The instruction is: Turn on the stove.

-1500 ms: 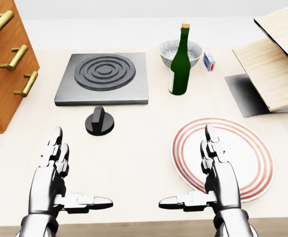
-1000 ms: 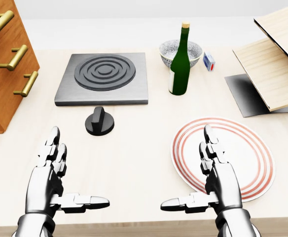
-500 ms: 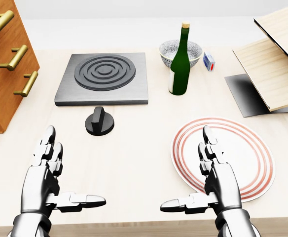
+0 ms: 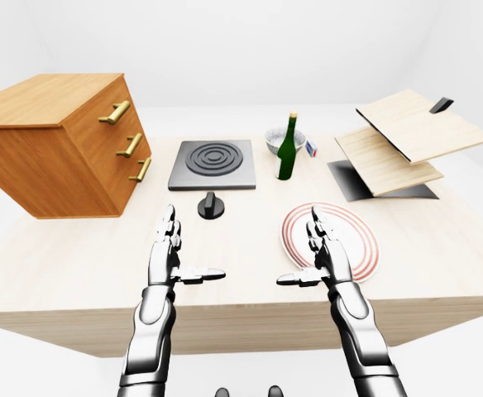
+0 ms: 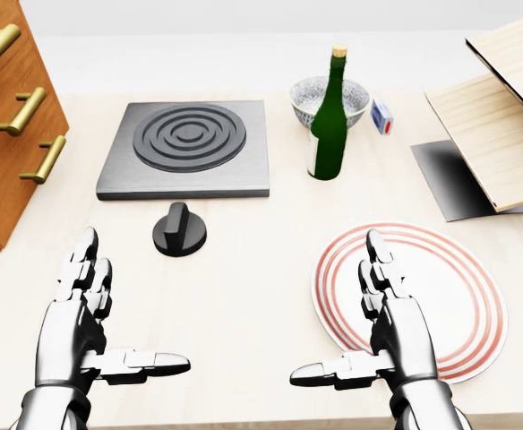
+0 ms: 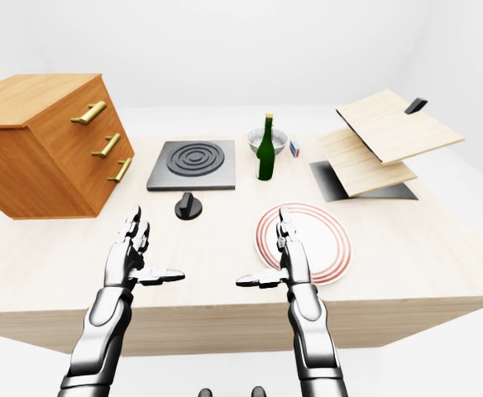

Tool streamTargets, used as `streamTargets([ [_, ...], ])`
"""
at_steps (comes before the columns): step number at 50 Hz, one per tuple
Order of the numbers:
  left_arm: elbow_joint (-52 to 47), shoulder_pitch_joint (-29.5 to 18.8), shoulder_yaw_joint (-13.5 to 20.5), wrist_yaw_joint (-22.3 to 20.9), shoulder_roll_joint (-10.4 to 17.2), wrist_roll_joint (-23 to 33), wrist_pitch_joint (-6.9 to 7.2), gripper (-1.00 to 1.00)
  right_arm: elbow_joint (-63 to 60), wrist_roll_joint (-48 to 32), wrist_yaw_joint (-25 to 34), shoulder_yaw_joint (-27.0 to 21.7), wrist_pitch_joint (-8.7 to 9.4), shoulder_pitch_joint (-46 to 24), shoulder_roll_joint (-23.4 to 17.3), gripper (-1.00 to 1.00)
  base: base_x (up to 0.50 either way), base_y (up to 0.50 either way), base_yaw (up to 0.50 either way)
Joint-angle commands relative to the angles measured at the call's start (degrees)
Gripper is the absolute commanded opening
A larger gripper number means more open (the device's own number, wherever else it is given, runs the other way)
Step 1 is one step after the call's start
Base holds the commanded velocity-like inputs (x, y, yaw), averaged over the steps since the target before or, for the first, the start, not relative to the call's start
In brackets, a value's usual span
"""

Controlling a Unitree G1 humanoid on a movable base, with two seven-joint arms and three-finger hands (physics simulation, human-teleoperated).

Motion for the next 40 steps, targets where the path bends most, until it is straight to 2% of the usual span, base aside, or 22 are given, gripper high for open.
streamTargets([
  [1, 0.2, 0.0, 0.0, 0.0, 0.0, 0.0, -0.2, 1.0, -0.1, -0.1, 0.0, 0.1, -0.13, 0.2, 0.0, 1.0, 0.16, 0.0, 0.0],
  [13, -0.7, 0.3, -0.1, 0.0, 0.0, 0.0, 0.37, 1.0, 0.0, -0.1, 0.0, 0.0, -0.17, 0.1, 0.0, 1.0, 0.16, 0.0, 0.0],
  [40, -0.5, 0.1, 0.0, -0.1, 0.0, -0.1, 0.3, 1.0, -0.6, -0.1, 0.1, 0.1, 0.07, 0.3, 0.0, 1.0, 0.16, 0.0, 0.0],
])
